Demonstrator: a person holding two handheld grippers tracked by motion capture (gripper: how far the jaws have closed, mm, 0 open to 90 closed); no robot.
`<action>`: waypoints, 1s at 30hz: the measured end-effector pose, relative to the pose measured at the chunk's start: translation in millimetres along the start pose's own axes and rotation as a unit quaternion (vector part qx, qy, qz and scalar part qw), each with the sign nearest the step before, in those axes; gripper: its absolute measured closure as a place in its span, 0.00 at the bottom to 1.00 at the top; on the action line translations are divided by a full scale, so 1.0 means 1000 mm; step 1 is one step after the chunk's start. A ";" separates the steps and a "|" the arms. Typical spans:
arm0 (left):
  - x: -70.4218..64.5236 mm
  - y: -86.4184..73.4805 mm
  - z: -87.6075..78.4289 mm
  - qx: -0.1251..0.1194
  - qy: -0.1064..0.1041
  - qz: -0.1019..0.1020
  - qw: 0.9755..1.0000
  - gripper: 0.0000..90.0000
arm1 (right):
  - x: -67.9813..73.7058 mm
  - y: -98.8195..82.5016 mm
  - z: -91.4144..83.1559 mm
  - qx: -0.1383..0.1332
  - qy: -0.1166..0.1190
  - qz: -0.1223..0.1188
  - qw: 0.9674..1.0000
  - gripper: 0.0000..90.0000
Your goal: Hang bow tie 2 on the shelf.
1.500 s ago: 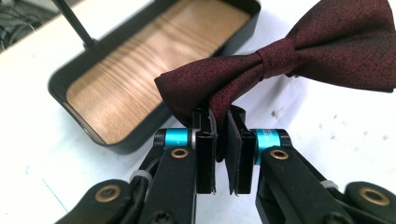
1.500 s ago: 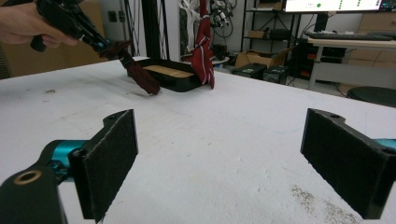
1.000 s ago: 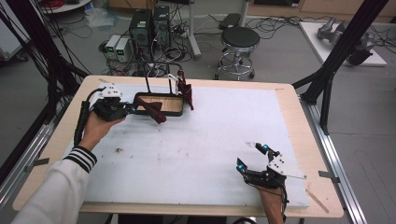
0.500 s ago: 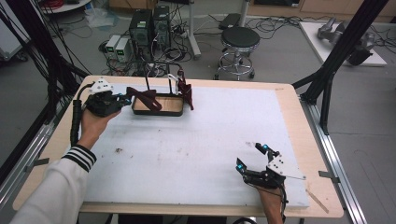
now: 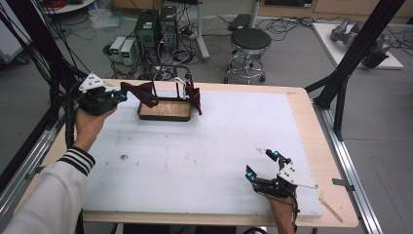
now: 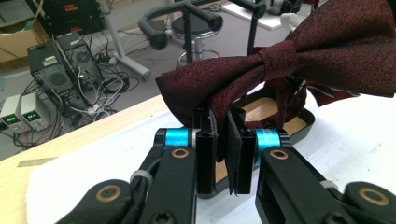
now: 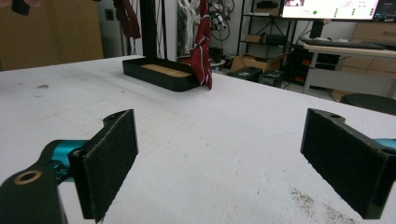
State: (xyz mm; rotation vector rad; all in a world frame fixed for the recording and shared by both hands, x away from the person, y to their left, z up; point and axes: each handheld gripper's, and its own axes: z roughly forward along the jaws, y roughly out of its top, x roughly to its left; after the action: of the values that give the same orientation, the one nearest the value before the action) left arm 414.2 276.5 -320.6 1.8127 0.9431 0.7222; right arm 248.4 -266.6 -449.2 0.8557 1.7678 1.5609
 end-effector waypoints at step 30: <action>0.035 0.013 0.014 -0.034 0.052 -0.068 0.996 0.92 | 0.003 -0.001 -0.001 -0.018 -0.011 -0.009 1.000 0.11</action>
State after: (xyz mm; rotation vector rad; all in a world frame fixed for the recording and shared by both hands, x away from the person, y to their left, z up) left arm 447.7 296.4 -311.9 1.6473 1.0859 0.7591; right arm 245.9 -264.7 -450.6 0.8337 1.7230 1.5602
